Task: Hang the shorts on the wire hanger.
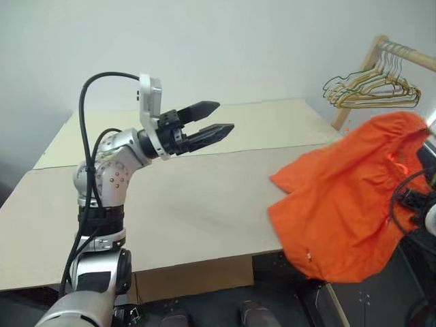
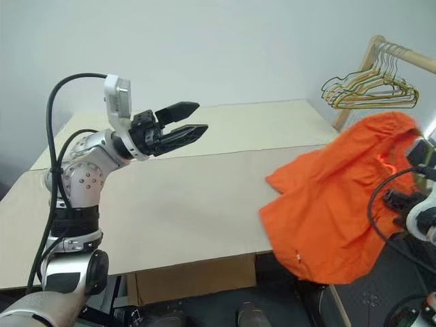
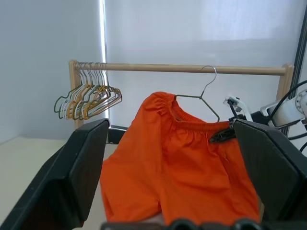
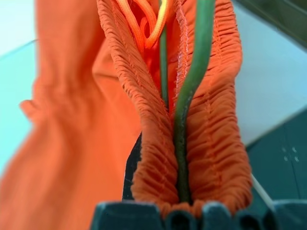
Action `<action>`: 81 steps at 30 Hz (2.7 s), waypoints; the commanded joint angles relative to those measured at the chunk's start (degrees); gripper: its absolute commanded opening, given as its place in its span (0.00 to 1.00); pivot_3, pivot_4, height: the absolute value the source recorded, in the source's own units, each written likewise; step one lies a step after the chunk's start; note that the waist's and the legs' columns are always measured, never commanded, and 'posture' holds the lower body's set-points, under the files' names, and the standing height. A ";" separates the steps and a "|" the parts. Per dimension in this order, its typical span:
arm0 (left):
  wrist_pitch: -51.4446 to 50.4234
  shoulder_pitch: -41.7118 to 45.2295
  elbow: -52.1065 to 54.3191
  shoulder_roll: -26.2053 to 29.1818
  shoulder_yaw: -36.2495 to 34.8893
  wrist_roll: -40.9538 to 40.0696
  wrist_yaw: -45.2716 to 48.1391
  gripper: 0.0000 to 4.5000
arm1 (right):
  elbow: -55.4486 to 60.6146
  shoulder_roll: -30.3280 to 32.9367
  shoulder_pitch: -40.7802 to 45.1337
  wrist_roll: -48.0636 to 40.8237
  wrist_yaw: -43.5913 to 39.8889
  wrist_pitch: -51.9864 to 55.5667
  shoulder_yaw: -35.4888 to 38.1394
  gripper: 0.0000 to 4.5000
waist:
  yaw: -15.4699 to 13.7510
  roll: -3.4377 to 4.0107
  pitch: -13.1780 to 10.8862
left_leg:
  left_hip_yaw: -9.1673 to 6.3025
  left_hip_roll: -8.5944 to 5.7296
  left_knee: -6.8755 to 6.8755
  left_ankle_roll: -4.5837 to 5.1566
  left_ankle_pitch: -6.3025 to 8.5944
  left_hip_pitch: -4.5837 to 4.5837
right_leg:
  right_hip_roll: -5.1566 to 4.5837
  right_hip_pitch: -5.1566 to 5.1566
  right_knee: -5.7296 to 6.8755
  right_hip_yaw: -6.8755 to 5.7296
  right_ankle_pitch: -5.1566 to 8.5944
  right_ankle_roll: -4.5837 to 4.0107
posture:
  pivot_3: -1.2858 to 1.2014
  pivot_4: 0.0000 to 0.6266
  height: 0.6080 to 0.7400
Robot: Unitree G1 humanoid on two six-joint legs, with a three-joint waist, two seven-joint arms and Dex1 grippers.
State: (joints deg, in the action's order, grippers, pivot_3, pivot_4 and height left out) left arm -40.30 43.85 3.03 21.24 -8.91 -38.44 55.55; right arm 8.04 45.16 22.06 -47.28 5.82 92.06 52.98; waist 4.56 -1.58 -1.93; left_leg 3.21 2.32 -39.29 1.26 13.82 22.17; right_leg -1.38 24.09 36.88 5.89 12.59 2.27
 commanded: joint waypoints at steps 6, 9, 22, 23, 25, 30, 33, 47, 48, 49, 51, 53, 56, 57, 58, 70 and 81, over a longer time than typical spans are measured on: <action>0.89 -0.64 3.00 2.11 0.60 -1.35 -0.68 0.99 | -18.58 6.79 17.04 -7.19 24.15 0.44 8.35 0.00 | 1.20 0.00 0.00 | -0.01 -0.37 0.36 0.01 0.00 -0.11 | -0.11 -0.05 -0.14 0.47 0.05 0.13 | 0.50 0.00 1.00; 1.09 -0.64 2.90 2.37 0.83 -1.38 -0.69 0.99 | -24.31 7.78 26.21 -2.02 30.72 0.44 13.10 0.00 | 1.52 0.09 0.00 | 0.13 -0.44 0.38 0.02 0.00 -0.16 | -0.07 -0.03 -0.20 0.81 0.05 0.21 | 0.50 0.00 1.00; 1.85 -0.57 3.19 3.06 1.81 -1.23 -0.23 0.99 | -32.59 8.60 40.52 21.95 33.64 -2.03 22.88 0.00 | 1.76 0.42 0.05 | 0.26 -0.61 0.51 0.10 0.05 0.14 | -0.12 0.04 -0.96 1.23 0.07 0.40 | 0.50 0.00 1.00; 1.84 -0.56 3.24 3.11 1.86 -1.25 -0.23 0.99 | -32.96 8.59 40.43 23.11 33.03 -2.50 22.89 0.00 | 1.77 0.42 0.05 | 0.26 -0.61 0.54 0.10 0.05 0.14 | -0.12 0.05 -0.97 1.23 0.07 0.40 | 0.50 0.00 1.00; 1.92 -0.48 3.20 3.25 1.95 -1.22 -0.18 0.99 | -33.59 8.34 40.33 25.22 32.09 -3.36 23.02 0.00 | 1.80 0.43 0.04 | 0.26 -0.60 0.56 0.11 0.05 0.13 | -0.12 0.05 -0.98 1.22 0.07 0.40 | 0.50 0.00 1.00; 2.09 -0.26 3.20 3.52 2.26 -1.13 0.06 0.99 | -36.74 9.25 40.66 28.95 30.10 -6.99 23.33 0.00 | 2.23 0.44 0.04 | 0.27 -0.60 0.57 0.11 0.05 0.08 | -0.11 0.02 -0.96 1.23 0.10 0.35 | 0.51 0.00 1.00; 2.17 -0.27 3.38 3.70 2.45 -1.14 0.14 0.99 | -36.53 8.88 40.59 30.41 28.87 -7.01 22.26 0.00 | 2.35 0.44 0.04 | 0.26 -0.60 0.56 0.10 0.05 0.07 | -0.11 0.01 -0.96 1.24 0.11 0.34 | 0.51 0.00 1.00; 1.80 -0.28 3.91 4.93 2.43 -1.14 -0.02 1.00 | -14.16 2.02 33.39 38.26 22.97 -7.48 5.61 1.00 | 2.43 0.83 0.05 | 0.25 -0.59 0.58 0.10 0.05 0.05 | -0.08 0.04 -0.89 1.28 -0.07 0.66 | 0.51 0.00 1.00; 1.80 -0.24 3.89 4.99 2.43 -1.13 -0.04 1.00 | -12.45 1.35 32.77 39.25 23.04 -7.82 4.59 1.00 | 2.43 0.83 0.06 | 0.25 -0.59 0.58 0.11 0.05 0.04 | -0.08 0.04 -0.88 1.30 -0.08 0.67 | 0.51 0.00 1.00; 1.83 -0.22 3.89 5.05 2.45 -1.05 -0.07 1.00 | -10.27 0.64 31.73 40.36 23.18 -8.59 3.05 1.00 | 2.42 0.83 0.06 | 0.25 -0.59 0.57 0.11 0.05 0.02 | -0.07 0.02 -0.87 1.29 -0.08 0.67 | 0.51 0.00 1.00; 1.91 -0.10 3.75 5.18 2.45 -0.86 -0.16 1.00 | -4.76 -0.81 28.27 43.58 24.31 -12.35 -1.73 1.00 | 2.36 0.84 0.06 | 0.25 -0.59 0.57 0.11 0.05 0.01 | -0.07 0.02 -0.85 1.28 -0.08 0.67 | 0.52 0.00 1.00; 2.03 0.01 3.49 5.31 2.41 -0.70 -0.24 1.00 | 1.15 -2.18 23.69 48.11 26.38 -17.83 -7.62 1.00 | 2.33 0.87 0.07 | 0.24 -0.60 0.55 0.11 0.05 0.03 | -0.08 0.06 -0.81 1.29 -0.08 0.67 | 0.52 0.00 1.00; 1.96 -0.01 3.09 5.31 2.17 -1.06 -0.18 1.00 | 10.77 -4.60 15.22 56.90 30.80 -29.86 -18.82 1.00 | 2.34 0.88 0.08 | 0.24 -0.60 0.57 0.10 0.05 0.05 | -0.08 0.09 -0.81 1.29 -0.07 0.69 | 0.52 0.00 1.00; 2.02 -0.10 3.04 5.24 2.09 -1.02 -0.41 1.00 | 13.07 -5.28 13.17 59.09 31.31 -33.22 -22.29 1.00 | 2.46 0.88 0.08 | 0.24 -0.60 0.58 0.10 0.05 0.06 | -0.07 0.11 -0.81 1.29 -0.07 0.69 | 0.52 0.00 1.00; 2.43 -0.26 2.97 5.14 2.08 -0.68 -0.73 1.00 | 14.35 -5.43 11.44 61.09 31.36 -36.50 -25.37 1.00 | 2.55 0.89 0.08 | 0.24 -0.59 0.58 0.10 0.05 0.05 | -0.07 0.13 -0.79 1.33 -0.07 0.69 | 0.52 0.00 1.00; 16.83 -7.94 3.32 5.71 3.88 11.60 -6.85 1.00 | 21.35 -9.65 1.03 37.82 -12.05 -56.80 -40.37 1.00 | 0.55 0.59 0.04 | 0.16 -0.57 0.58 0.13 0.04 -0.15 | -0.02 -0.15 -0.87 1.31 -0.13 0.72 | 0.57 0.00 1.00; 14.17 -16.25 10.24 14.31 4.94 13.41 -6.27 1.00 | 17.98 0.60 -4.52 24.53 -44.84 -60.98 -42.48 1.00 | -6.55 0.05 -0.19 | 0.20 -0.49 0.51 0.20 0.09 0.12 | -0.07 0.06 -0.93 1.00 -0.07 0.59 | 0.61 0.00 1.00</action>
State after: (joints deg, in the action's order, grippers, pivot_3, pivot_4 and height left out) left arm -26.34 27.08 10.98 34.72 -3.20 -25.27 50.13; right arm 26.07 44.91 16.52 -22.65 -37.53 33.28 10.34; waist -1.99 -1.53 -2.12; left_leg 3.42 1.86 -38.81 1.46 13.91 22.26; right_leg -1.43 24.17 35.97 6.87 12.64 2.61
